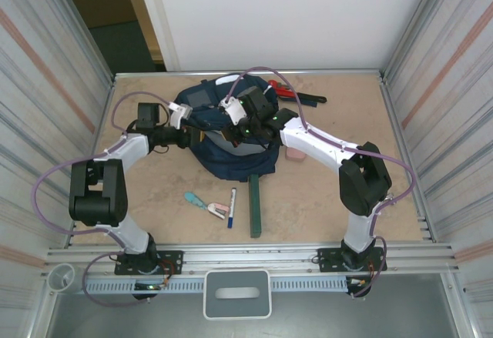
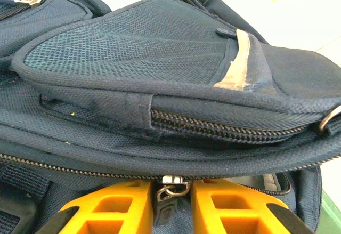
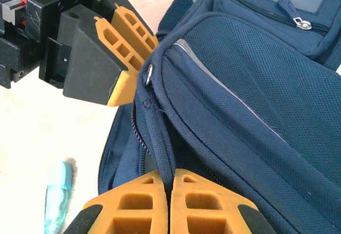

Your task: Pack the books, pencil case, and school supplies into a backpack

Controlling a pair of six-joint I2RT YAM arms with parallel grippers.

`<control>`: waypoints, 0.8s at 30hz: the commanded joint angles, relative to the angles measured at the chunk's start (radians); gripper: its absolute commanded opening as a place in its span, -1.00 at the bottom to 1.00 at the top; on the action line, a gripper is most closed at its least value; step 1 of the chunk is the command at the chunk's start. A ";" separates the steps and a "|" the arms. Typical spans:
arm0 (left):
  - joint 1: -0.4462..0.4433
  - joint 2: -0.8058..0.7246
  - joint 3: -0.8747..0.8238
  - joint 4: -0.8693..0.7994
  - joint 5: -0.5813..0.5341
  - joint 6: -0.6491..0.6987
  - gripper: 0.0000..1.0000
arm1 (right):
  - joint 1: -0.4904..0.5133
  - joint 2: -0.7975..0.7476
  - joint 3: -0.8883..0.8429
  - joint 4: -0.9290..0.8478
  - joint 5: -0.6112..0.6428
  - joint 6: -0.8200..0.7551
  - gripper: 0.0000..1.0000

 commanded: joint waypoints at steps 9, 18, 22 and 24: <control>0.091 0.079 0.094 -0.054 -0.166 -0.127 -0.37 | -0.029 -0.081 -0.029 0.019 -0.047 -0.049 -1.00; 0.156 0.132 0.153 -0.043 -0.186 -0.255 -0.07 | -0.028 -0.107 -0.061 0.013 -0.081 -0.093 -1.00; 0.158 0.120 0.161 -0.043 -0.196 -0.246 0.04 | -0.032 -0.108 -0.064 0.003 -0.079 -0.102 -1.00; 0.157 0.100 0.149 -0.037 -0.181 -0.237 0.05 | -0.034 -0.106 -0.065 0.006 -0.067 -0.095 -1.00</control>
